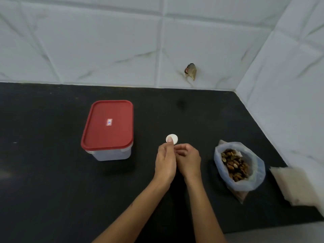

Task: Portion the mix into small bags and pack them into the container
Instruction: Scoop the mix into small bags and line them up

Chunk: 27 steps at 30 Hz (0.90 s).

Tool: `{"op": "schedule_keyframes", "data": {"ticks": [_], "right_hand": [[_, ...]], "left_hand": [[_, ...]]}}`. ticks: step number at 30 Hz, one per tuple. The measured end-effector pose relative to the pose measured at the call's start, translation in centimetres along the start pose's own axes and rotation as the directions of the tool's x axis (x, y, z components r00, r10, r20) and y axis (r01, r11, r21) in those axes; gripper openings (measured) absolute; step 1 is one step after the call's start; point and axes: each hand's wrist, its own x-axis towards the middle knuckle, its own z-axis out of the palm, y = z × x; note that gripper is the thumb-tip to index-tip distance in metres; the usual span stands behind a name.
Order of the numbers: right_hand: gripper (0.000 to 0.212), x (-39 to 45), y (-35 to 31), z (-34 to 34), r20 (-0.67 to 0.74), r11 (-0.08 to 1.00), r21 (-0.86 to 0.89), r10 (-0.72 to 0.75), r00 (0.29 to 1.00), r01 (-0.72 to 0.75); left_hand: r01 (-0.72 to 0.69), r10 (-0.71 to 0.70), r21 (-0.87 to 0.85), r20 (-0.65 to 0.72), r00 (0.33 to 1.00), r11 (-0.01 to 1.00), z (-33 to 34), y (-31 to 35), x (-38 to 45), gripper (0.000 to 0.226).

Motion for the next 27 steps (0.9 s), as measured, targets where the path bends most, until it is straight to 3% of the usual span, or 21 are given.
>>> {"op": "schedule_keyframes", "data": {"ticks": [6, 14, 18, 23, 27], "right_hand": [[0.016, -1.4, 1.8, -3.5, -0.056, 0.993, -0.079, 0.082, 0.995, -0.087], [0.014, -2.0, 3.4, -3.6, -0.118, 0.98, -0.175, 0.075, 0.99, -0.095], [0.015, -2.8, 3.1, -4.1, -0.119, 0.975, -0.22, 0.019, 0.993, -0.045], [0.014, -4.0, 0.7, -6.6, -0.099, 0.953, -0.286, -0.133, 0.986, 0.1], [0.017, -4.7, -1.1, -11.7, -0.099, 0.953, -0.279, -0.146, 0.984, 0.114]], "left_hand": [[0.042, -0.053, 0.094, 0.112, 0.992, 0.995, 2.3, -1.8, -1.4, 0.029], [0.056, -0.078, 0.154, 0.138, 0.987, 0.986, 3.0, -3.1, -1.7, 0.027], [0.06, -0.084, 0.189, 0.122, 0.989, 0.98, 3.1, -3.1, -1.4, 0.046], [-0.058, 0.067, 0.362, -0.012, 0.998, 0.93, 4.5, -1.5, -2.2, 0.096], [-0.244, 0.248, 0.31, 0.025, 0.968, 0.919, 7.7, 0.7, -4.0, 0.07]]}}
